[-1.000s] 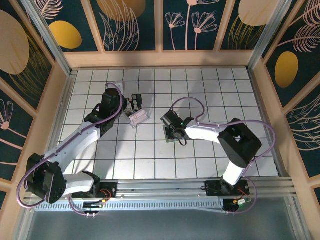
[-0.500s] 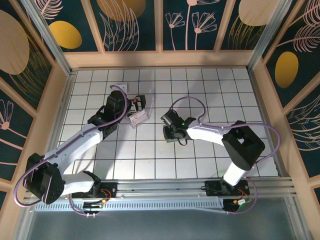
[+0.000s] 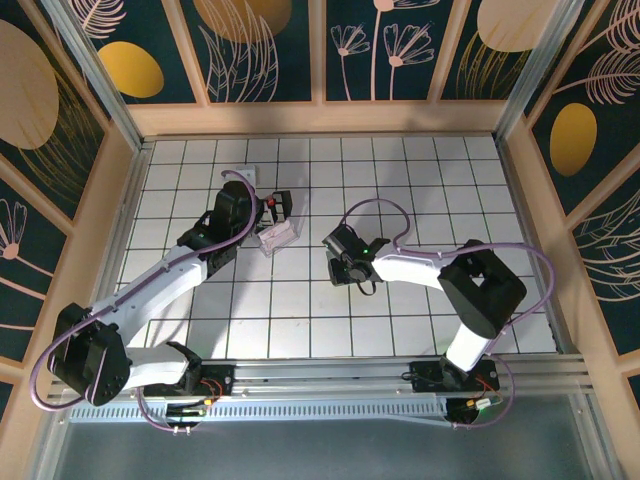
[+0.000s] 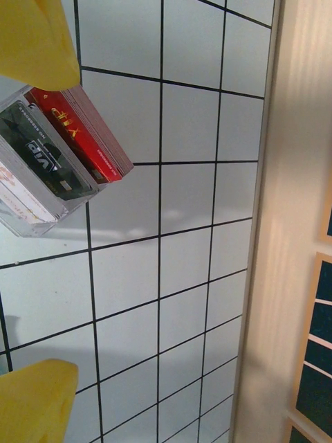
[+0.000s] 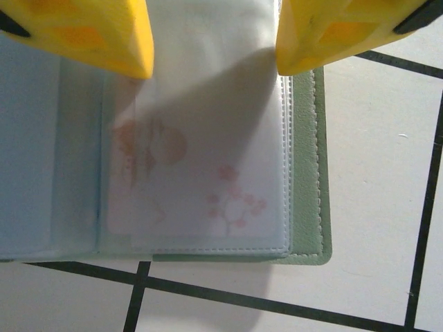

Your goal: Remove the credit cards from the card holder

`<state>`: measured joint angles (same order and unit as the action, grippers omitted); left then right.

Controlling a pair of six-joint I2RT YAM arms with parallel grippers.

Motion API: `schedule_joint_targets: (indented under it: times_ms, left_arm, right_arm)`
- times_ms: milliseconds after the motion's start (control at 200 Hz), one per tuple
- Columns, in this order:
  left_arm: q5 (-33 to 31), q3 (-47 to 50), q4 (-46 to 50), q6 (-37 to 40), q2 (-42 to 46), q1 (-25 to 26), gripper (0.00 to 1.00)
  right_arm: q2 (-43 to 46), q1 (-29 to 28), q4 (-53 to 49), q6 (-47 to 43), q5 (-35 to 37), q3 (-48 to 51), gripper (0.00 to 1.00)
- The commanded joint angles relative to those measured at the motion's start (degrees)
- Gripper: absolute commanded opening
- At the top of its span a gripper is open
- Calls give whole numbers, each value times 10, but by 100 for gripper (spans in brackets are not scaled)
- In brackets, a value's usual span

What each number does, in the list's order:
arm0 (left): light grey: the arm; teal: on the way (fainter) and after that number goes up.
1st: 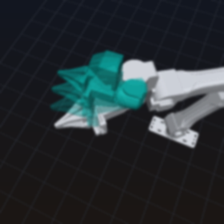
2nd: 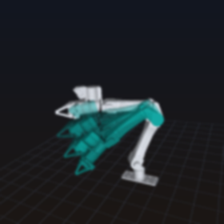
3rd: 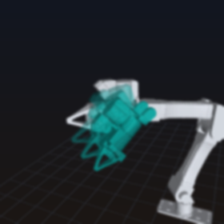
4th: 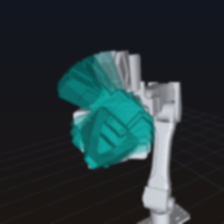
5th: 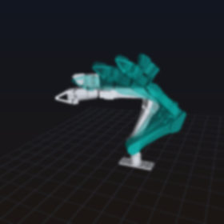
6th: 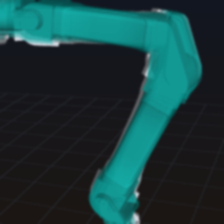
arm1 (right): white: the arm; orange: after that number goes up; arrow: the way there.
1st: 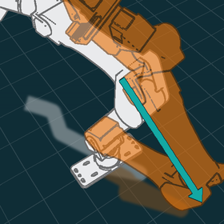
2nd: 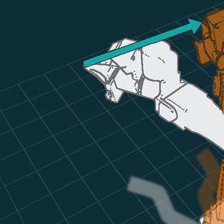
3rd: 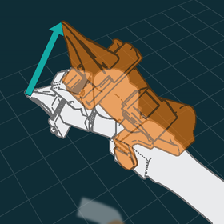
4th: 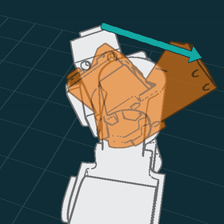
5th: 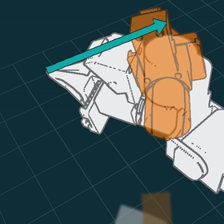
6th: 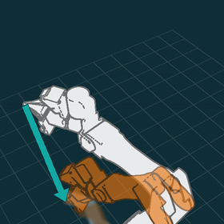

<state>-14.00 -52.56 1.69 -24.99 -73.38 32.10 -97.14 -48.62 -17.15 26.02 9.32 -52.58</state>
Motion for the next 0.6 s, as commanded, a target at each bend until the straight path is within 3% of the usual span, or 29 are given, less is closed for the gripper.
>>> schedule_joint_targets:
  times_ms: [0,270,380,596]
  left_arm:
    - [4,-15,-12,-6,-8,0,99]
    - [-15,-11,-10,-4,-27,18,99]
    - [-24,-13,-6,-5,-41,30,99]
    - [-27,-10,-13,-8,-47,35,99]
  right_arm:
    - [-20,2,-3,10,1,15,46]
    - [13,31,25,13,-24,33,29]
    - [23,39,27,13,-19,32,17]
    - [40,39,3,22,29,21,21]
